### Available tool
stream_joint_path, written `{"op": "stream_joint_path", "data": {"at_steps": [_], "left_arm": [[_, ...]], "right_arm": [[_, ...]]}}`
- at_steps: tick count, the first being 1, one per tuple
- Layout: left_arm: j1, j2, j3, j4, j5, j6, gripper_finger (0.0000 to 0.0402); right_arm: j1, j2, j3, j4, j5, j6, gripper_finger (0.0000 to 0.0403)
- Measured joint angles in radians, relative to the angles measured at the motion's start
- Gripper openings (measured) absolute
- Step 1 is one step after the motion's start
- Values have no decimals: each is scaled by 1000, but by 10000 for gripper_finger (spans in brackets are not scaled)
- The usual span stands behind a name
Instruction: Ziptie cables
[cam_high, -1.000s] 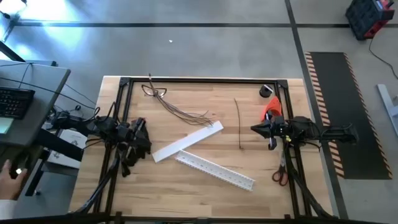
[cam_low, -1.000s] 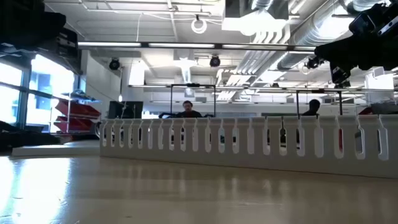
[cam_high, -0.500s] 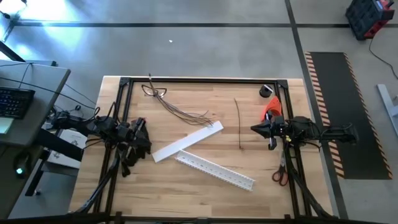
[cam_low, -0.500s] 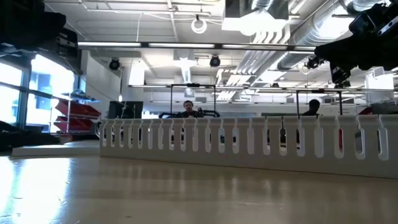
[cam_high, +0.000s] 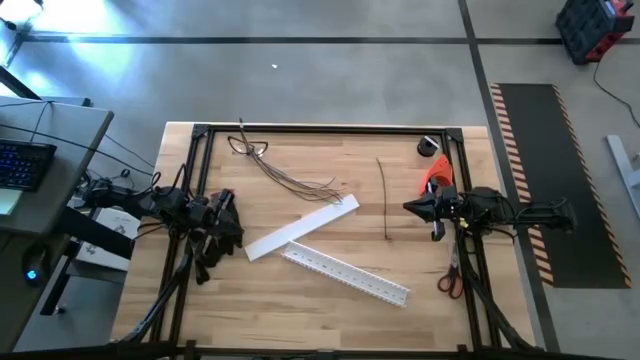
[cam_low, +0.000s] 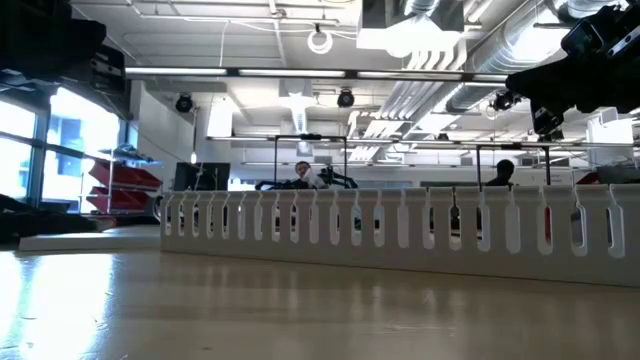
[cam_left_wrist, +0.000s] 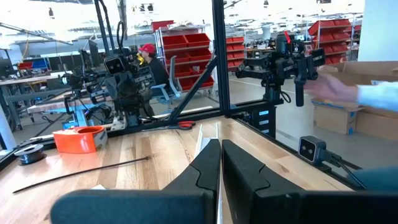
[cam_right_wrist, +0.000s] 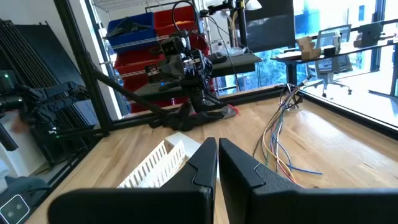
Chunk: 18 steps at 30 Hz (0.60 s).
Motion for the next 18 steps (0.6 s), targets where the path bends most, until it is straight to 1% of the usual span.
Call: {"op": "stream_joint_path", "data": {"at_steps": [7, 9, 13, 16, 18], "left_arm": [[0, 0, 0, 0, 0, 1, 0], [0, 0, 0, 0, 0, 0, 0], [0, 0, 0, 0, 0, 1, 0], [0, 0, 0, 0, 0, 0, 0], [0, 0, 0, 0, 0, 1, 0]], "right_arm": [[0, 0, 0, 0, 0, 15, 0], [0, 0, 0, 8, 0, 64, 0], [-1, -1, 0, 108, 4, 205, 0], [4, 1, 0, 117, 5, 320, 0], [4, 4, 0, 121, 5, 349, 0]]}}
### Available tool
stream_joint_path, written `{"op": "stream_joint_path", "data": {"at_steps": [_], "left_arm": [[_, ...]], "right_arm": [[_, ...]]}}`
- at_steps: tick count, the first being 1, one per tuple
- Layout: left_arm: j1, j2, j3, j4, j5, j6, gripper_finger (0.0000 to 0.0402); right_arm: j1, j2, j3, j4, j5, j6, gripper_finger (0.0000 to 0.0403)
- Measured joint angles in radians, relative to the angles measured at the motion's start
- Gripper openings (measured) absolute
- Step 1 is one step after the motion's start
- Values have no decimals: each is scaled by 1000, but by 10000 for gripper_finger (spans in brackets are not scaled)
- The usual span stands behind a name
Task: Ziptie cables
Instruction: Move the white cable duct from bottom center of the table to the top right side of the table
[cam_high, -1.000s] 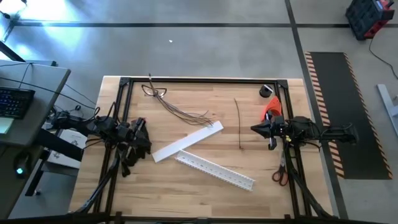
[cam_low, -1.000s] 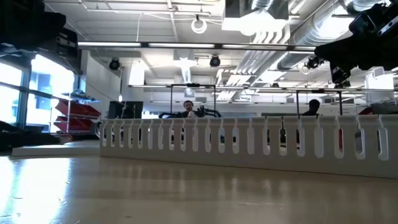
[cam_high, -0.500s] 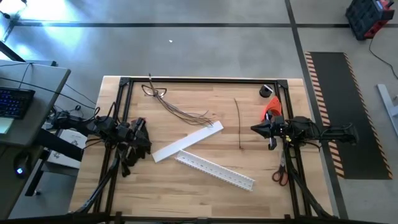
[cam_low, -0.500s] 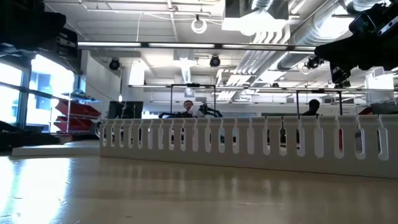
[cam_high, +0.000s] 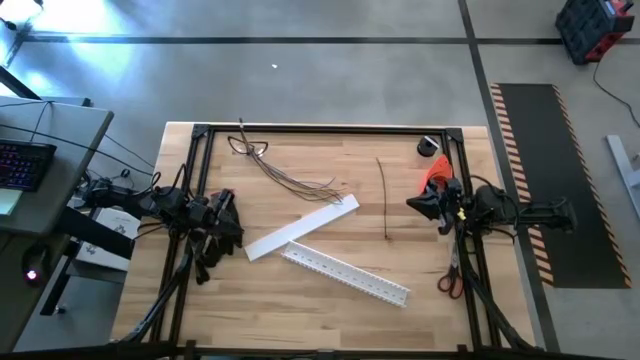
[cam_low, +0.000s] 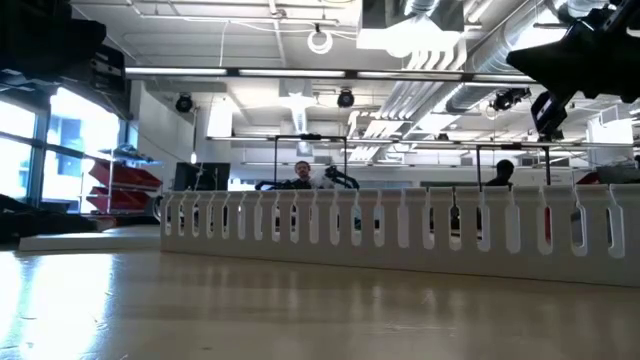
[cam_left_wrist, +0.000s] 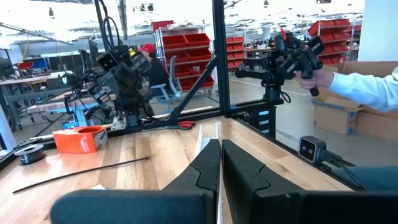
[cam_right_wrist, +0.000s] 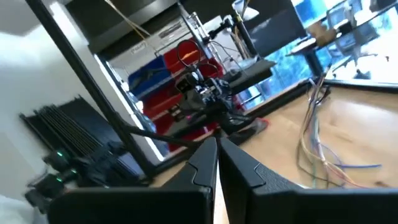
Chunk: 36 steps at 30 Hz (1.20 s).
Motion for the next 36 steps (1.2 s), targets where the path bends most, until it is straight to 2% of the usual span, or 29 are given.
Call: {"op": "stream_joint_path", "data": {"at_steps": [5, 9, 11, 14, 16, 18, 22, 26, 30, 36], "left_arm": [[0, 0, 0, 0, -1, 8, 0], [0, 0, 0, 0, -1, 8, 0], [0, 0, 0, 0, -1, 9, 0], [0, 0, 0, 0, -1, 8, 0], [0, 0, 0, 0, -2, 8, 0], [0, 0, 0, 0, -2, 9, 0], [0, 0, 0, 1, -44, 9, 0], [0, 0, 0, 2, -117, 8, 0], [0, 0, 0, 2, -160, -13, 0], [0, 0, 0, 8, -191, -88, 0]], "right_arm": [[0, 73, 0, 63, 15, -41, 0], [8, 231, 0, 270, 72, -83, 0], [23, 351, 0, 398, 91, -113, 0], [45, 578, 1, 613, 181, -127, 0], [52, 738, 29, 653, 215, -127, 0], [53, 893, 85, 644, 196, -148, 0], [57, 1162, 252, 562, 65, -159, 2], [100, 1330, 486, 256, -16, -238, 28], [161, 1435, 725, -124, -15, -304, 87], [258, 1575, 916, -305, 19, -321, 191]]}}
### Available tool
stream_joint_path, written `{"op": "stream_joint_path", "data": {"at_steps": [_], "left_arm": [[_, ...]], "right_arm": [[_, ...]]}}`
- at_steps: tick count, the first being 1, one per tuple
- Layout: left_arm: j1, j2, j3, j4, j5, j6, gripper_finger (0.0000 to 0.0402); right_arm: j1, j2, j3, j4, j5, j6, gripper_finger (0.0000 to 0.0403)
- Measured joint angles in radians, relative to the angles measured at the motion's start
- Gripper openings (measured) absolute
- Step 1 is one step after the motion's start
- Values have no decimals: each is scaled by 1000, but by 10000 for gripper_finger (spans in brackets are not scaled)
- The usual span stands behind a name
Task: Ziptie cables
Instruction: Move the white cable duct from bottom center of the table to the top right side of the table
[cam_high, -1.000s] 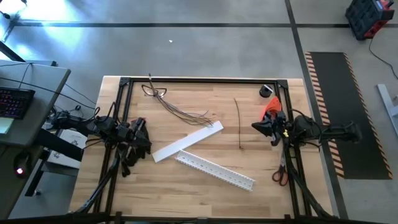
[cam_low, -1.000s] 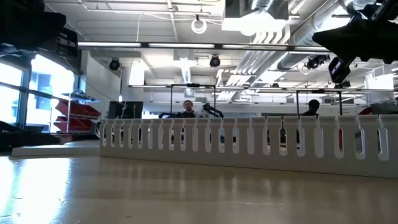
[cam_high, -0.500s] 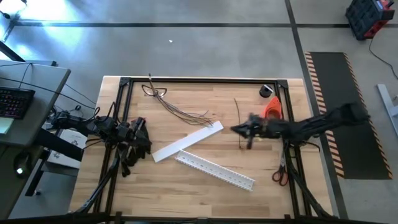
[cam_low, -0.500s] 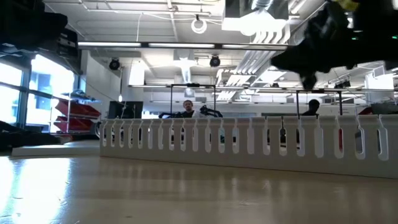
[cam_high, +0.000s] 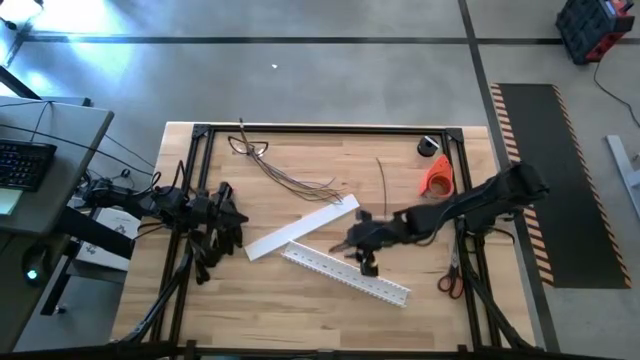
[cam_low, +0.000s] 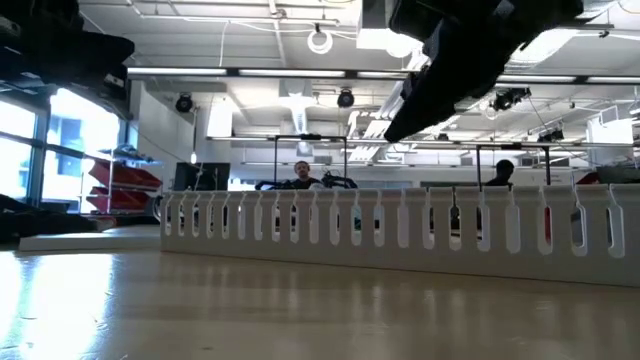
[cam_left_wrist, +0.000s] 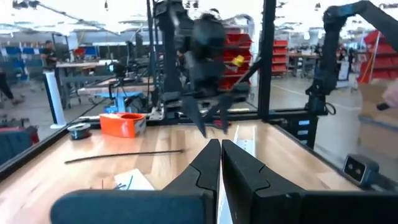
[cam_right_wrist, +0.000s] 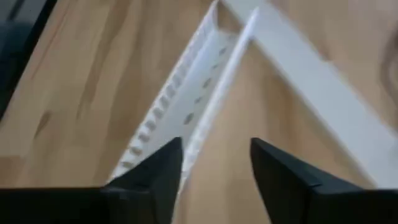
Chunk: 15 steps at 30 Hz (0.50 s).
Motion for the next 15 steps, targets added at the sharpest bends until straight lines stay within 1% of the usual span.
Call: {"op": "stream_joint_path", "data": {"at_steps": [3, 5, 6, 9, 10, 15], "left_arm": [[0, 0, 0, -1, -1, -40, 0], [0, 0, 0, -1, -1, -62, 0], [0, 0, 0, -2, -1, -71, 0], [0, 0, 0, -1, -1, -89, 0], [0, 0, 0, -1, -1, -89, 0], [0, 0, 0, -1, -1, -89, 0]], "right_arm": [[38, 66, 37, -55, 92, 56, 225], [56, 103, 44, -75, 144, 101, 235], [63, 120, 45, -80, 153, 123, 236], [70, 157, 44, -89, 139, 186, 232], [73, 167, 44, -90, 119, 205, 228], [76, 198, 43, -95, 51, 235, 194]]}}
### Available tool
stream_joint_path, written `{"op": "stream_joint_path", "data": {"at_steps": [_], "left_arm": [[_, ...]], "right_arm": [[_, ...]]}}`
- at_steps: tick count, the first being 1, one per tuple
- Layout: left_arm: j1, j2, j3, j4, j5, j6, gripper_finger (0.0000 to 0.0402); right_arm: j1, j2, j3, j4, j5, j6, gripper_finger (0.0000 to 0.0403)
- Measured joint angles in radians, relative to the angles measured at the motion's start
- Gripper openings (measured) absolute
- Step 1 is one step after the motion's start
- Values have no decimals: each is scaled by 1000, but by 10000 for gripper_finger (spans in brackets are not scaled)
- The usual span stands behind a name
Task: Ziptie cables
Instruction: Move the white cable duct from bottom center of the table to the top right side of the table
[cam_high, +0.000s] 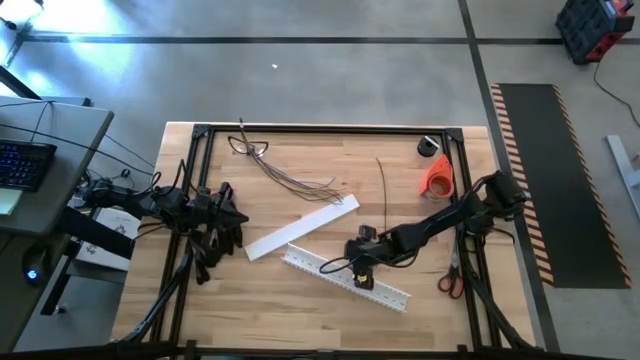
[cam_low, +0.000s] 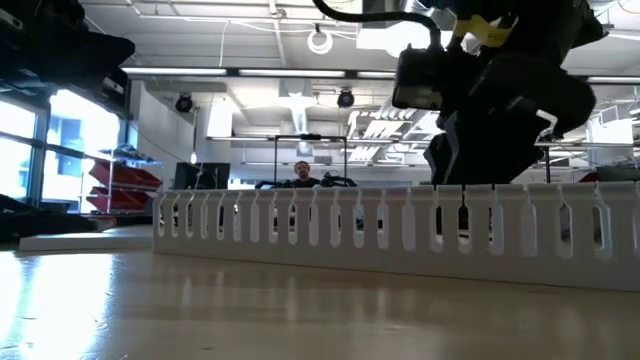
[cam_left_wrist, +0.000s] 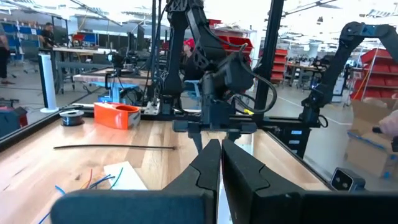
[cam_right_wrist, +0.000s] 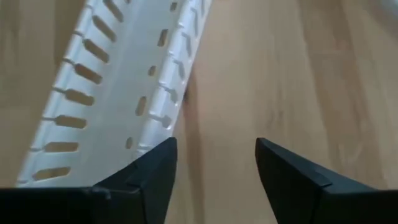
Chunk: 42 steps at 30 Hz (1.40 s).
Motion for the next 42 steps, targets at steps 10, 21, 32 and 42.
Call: {"op": "stream_joint_path", "data": {"at_steps": [10, 21, 32, 42], "left_arm": [[0, 0, 0, -1, -1, 0, 0], [-1, 0, 0, -2, 0, 0, 0], [0, 0, 0, -3, 0, 1, 0], [0, 0, 0, -3, -1, 1, 0]], "right_arm": [[12, -144, 0, -14, 45, 6, 169], [59, -65, 1, 33, 18, 78, 257], [59, 5, 0, 2, 8, 136, 133], [59, -38, 0, -31, 131, 263, 2]]}}
